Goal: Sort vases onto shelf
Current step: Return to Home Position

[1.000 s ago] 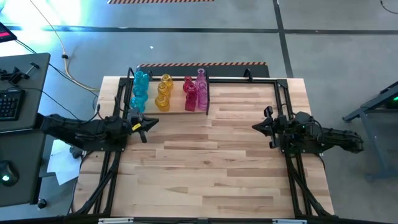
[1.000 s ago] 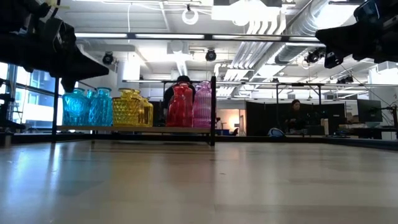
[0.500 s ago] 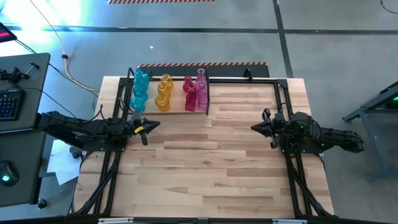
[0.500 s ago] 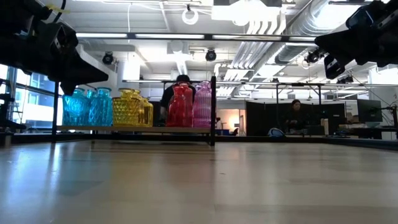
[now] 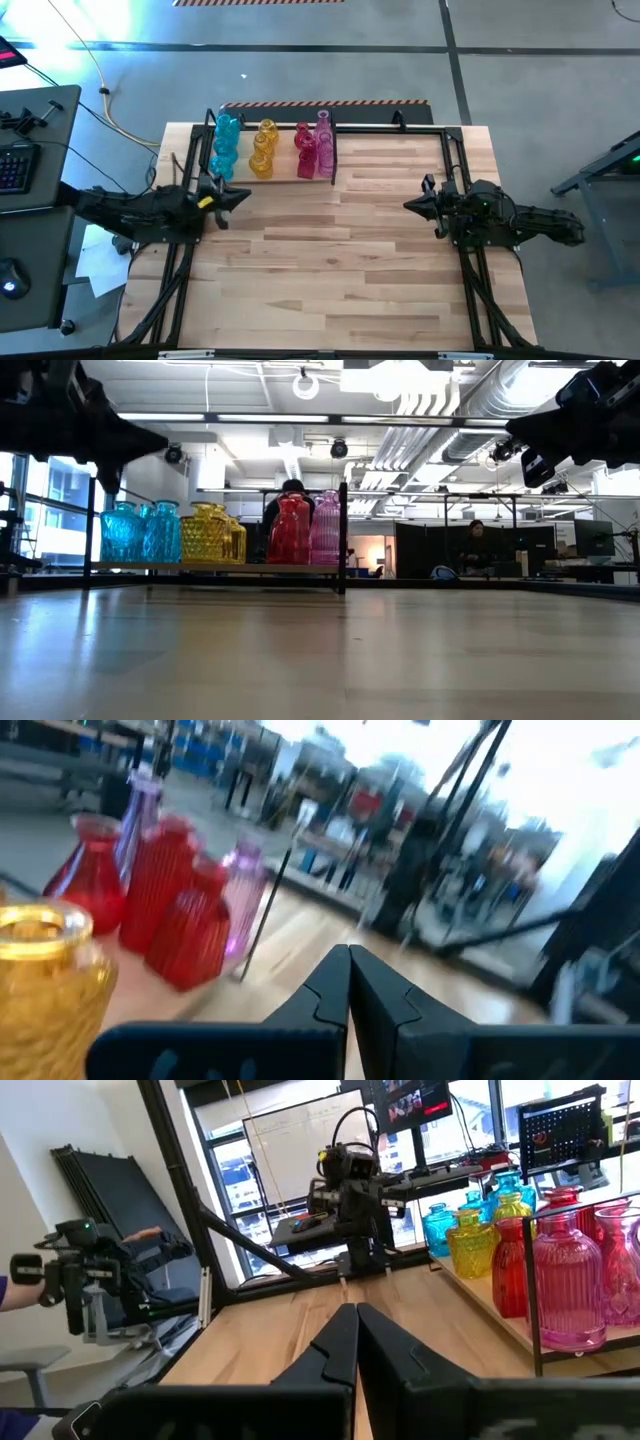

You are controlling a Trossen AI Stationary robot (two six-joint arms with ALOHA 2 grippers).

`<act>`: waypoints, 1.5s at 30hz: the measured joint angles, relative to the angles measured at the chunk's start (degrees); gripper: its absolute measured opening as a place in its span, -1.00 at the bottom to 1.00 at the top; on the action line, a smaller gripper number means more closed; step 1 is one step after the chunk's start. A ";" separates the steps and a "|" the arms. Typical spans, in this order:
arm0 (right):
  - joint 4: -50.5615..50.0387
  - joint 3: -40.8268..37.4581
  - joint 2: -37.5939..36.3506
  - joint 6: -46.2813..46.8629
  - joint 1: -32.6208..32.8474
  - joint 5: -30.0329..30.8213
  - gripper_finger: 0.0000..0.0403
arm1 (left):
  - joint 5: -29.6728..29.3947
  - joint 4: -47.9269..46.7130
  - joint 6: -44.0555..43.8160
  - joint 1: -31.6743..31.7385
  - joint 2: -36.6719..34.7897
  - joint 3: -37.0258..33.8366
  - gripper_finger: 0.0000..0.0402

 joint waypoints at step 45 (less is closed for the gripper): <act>-1.31 0.00 0.17 0.00 -0.34 0.02 -1.00 | 0.51 1.56 0.02 11.98 -2.18 0.02 -1.00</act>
